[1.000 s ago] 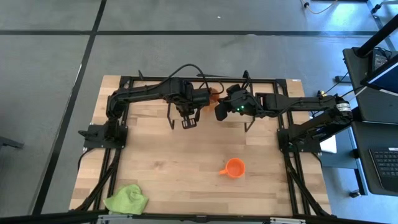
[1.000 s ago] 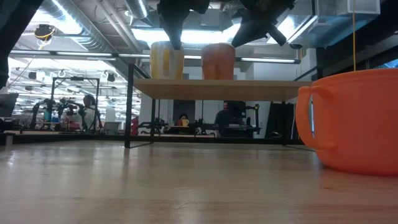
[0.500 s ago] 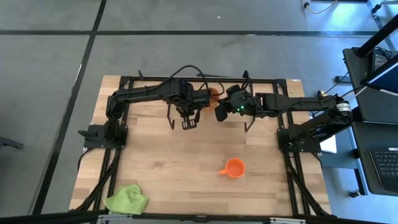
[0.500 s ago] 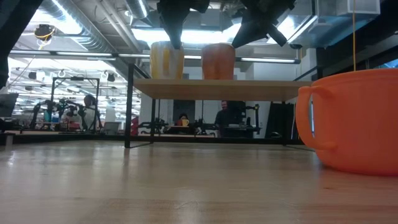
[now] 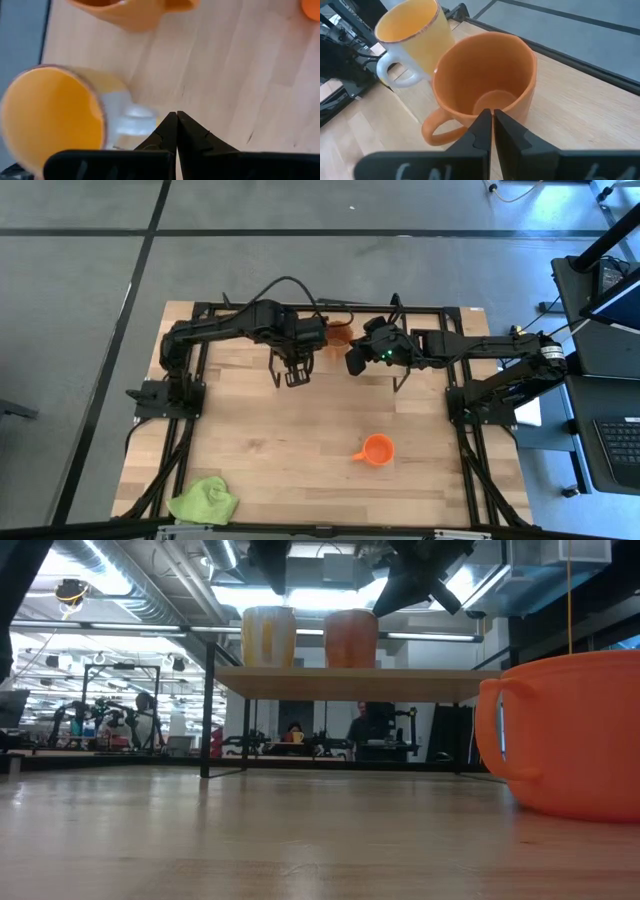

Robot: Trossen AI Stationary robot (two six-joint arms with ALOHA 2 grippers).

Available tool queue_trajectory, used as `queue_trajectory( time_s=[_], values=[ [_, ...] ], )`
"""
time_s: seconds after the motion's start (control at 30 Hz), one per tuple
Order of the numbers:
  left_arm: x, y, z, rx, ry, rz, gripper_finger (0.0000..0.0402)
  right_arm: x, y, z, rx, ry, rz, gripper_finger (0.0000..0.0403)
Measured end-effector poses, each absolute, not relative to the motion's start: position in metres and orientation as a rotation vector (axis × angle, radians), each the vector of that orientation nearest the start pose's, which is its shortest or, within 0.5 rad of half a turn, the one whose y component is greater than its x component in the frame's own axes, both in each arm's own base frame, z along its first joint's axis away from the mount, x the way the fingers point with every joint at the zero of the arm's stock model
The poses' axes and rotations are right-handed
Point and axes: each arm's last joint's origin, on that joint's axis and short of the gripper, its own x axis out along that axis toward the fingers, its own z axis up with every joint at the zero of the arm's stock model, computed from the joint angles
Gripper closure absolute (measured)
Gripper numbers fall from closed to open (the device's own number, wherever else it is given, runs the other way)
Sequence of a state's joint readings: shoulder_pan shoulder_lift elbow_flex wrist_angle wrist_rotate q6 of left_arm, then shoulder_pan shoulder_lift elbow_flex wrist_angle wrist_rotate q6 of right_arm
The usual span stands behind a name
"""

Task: Stack small to large cups/mugs on shelf
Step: Adjust the yellow mug on the shelf

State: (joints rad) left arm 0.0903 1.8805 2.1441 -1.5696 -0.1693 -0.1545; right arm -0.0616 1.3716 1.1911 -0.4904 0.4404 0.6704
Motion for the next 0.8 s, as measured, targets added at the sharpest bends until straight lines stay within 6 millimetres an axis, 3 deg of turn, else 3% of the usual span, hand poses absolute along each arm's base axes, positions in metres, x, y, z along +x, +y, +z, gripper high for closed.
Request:
queue_trajectory(
  time_s=[0.2, 0.47, 0.8],
  values=[
    [0.337, 0.042, 0.392, -0.082, 1.264, 0.347, 0.0401, 0.292, -0.03, 0.32, 0.507, 0.466, -0.68, 0.0382],
    [0.351, 0.048, 0.374, -0.036, 1.326, 0.331, 0.0401, 0.293, -0.03, 0.32, 0.509, 0.459, -0.678, 0.0382],
    [0.35, 0.057, 0.373, -0.031, 1.329, 0.37, 0.0401, 0.293, -0.03, 0.32, 0.508, 0.461, -0.679, 0.0382]
  ],
)
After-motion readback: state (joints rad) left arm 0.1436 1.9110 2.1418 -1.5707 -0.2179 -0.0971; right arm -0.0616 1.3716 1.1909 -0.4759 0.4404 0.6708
